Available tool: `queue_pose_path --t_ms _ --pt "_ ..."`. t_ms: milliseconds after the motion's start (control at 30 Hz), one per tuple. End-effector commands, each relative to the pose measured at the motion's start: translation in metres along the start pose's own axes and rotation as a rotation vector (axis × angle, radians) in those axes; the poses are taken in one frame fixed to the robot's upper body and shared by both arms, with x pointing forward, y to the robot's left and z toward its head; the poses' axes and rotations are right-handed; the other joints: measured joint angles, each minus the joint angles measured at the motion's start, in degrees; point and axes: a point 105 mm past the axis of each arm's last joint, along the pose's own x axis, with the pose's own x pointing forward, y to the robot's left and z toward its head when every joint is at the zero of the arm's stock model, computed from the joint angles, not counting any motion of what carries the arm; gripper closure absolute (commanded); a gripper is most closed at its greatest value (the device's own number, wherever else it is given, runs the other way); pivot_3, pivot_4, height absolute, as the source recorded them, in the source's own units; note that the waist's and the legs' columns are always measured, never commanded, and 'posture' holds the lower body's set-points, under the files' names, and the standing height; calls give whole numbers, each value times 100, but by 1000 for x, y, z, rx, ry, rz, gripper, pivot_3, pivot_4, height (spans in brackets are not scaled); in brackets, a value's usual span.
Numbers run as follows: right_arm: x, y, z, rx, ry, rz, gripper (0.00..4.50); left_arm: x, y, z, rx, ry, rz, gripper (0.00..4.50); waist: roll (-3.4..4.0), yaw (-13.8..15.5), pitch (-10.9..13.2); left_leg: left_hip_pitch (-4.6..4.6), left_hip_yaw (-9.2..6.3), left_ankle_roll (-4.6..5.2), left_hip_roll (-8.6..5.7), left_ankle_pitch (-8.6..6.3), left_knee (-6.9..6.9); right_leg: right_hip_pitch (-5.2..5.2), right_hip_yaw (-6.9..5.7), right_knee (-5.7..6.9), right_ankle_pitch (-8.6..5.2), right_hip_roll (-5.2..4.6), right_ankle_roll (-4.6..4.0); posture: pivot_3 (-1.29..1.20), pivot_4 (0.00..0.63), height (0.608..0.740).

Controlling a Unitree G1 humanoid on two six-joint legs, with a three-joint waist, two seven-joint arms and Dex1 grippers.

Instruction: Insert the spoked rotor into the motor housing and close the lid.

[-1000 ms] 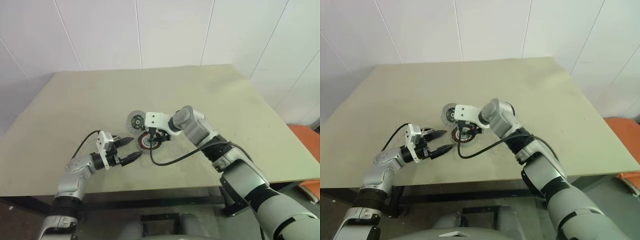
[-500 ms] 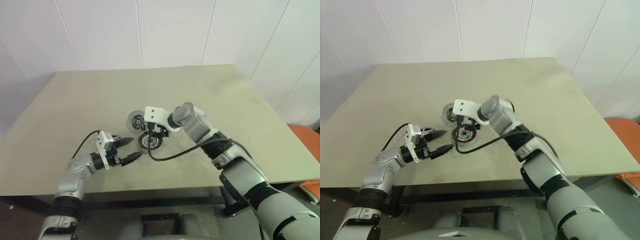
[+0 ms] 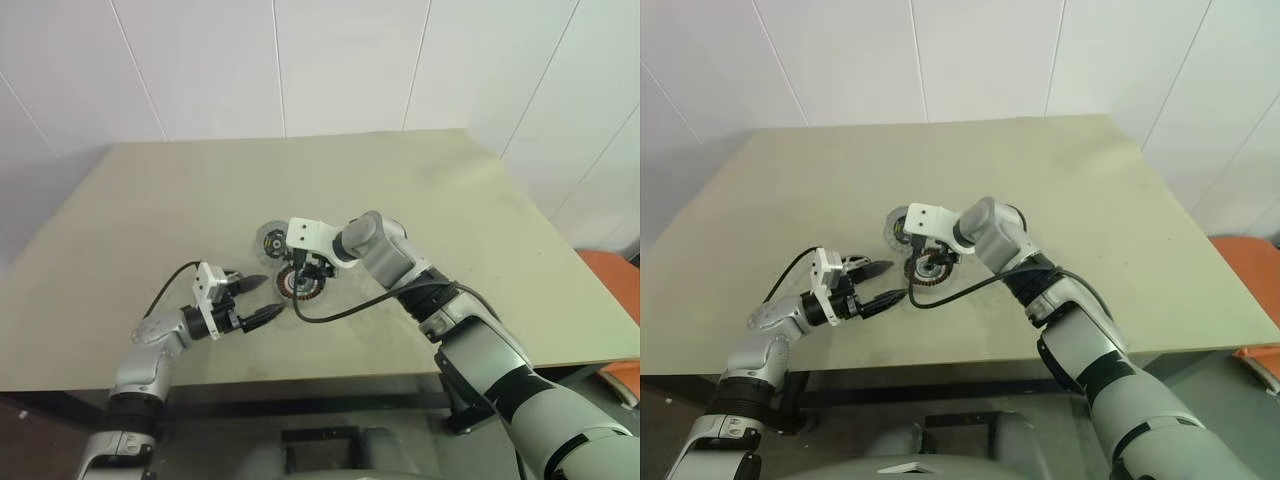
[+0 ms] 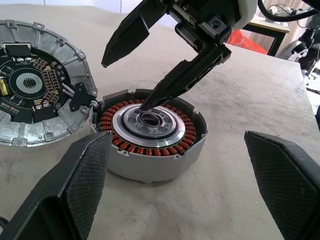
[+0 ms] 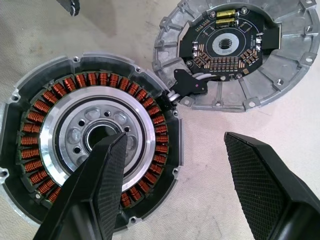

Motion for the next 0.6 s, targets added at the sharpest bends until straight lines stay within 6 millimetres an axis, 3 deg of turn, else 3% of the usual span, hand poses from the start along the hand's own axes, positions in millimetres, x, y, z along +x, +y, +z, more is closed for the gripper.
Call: queue_pose_path --t_ms 33,600 --pt "-3 2 13 -6 -38 14 1250 2 1 10 34 -24 -11 0 0 -1 0 0 0 0 0 0 0 0 0 0 0 0 0 0 0 740" --pt "8 5 -2 -43 15 -20 1250 1 3 16 59 -37 -10 0 -2 -3 -1 1 0 0 0 0 0 1 0 2 0 1 0 0 0 740"
